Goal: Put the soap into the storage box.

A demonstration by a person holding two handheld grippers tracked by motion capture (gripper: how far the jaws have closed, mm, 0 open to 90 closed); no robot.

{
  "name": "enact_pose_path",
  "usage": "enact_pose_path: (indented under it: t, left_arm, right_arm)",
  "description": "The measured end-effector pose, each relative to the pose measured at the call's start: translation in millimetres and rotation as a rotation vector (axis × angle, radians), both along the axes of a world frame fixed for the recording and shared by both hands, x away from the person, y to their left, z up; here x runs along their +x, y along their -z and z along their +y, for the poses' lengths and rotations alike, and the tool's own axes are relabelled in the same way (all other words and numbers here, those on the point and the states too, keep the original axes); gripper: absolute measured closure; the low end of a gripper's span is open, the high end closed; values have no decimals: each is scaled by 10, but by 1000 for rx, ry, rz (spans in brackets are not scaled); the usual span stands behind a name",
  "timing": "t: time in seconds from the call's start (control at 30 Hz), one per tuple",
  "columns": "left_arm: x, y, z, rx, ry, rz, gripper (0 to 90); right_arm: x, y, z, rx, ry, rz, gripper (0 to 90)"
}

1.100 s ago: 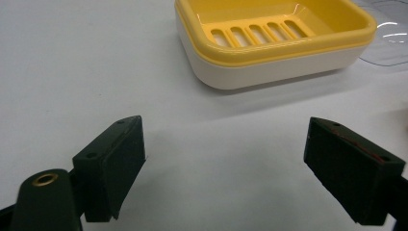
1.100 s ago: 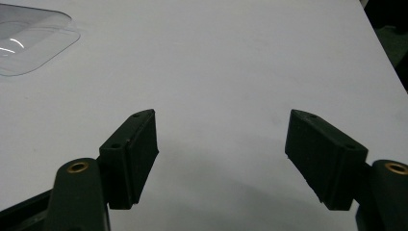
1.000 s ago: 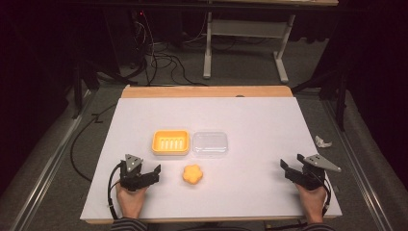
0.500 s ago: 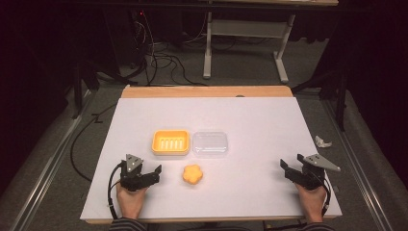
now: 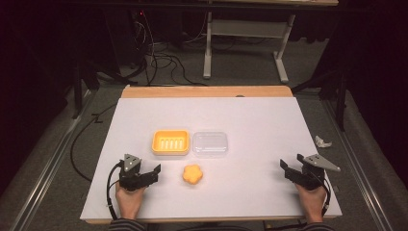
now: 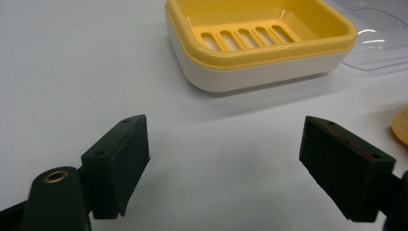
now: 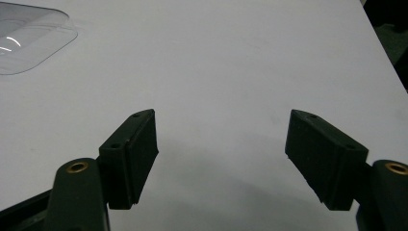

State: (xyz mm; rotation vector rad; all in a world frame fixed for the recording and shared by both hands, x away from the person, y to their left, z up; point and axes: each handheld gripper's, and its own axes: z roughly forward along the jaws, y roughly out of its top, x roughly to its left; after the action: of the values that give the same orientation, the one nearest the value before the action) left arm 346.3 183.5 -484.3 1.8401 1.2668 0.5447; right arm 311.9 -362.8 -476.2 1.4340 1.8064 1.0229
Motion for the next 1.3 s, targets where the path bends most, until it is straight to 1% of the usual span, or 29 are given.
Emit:
enact_pose_path:
  t: [0.07,0.13,0.23,0.4,0.63,0.73,0.83,0.97,1.1,1.23,1.3]
  left_arm:
    - [1,-5,-2,-2,-3,-1,183]
    - [0,-10,3,-5,-2,-1,184]
    - [-10,-17,-7,-15,16,-4,206]
    - [-18,-29,-50,-4,26,-3,213]
    - [-46,-76,-80,-17,41,-28,217]
    - [-52,-95,-95,-16,50,-22,220]
    - [-58,-116,-118,-6,60,-18,219]
    - [-69,-137,-163,-13,81,-12,205]
    - [-75,-145,-209,-1,104,-2,189]
    - [-85,-169,-247,-2,115,-7,179]
    - [-96,-186,-261,-4,111,-16,163]
  right_arm:
    - [-2,-1,-1,-2,-1,-2,273]
    - [-5,-2,-3,5,2,-3,273]
    - [-5,-2,-2,1,0,-3,272]
    - [-7,-2,-4,9,4,-5,272]
    - [-7,-2,-3,5,4,-5,273]
    - [-7,-2,-6,8,5,-6,272]
    - [-8,-2,-7,9,3,-7,273]
    - [-8,-2,-7,9,3,-5,273]
    - [-7,-2,-8,11,5,-5,273]
    - [-7,-2,-9,9,4,-5,274]
    - [-6,-1,-6,9,4,-4,274]
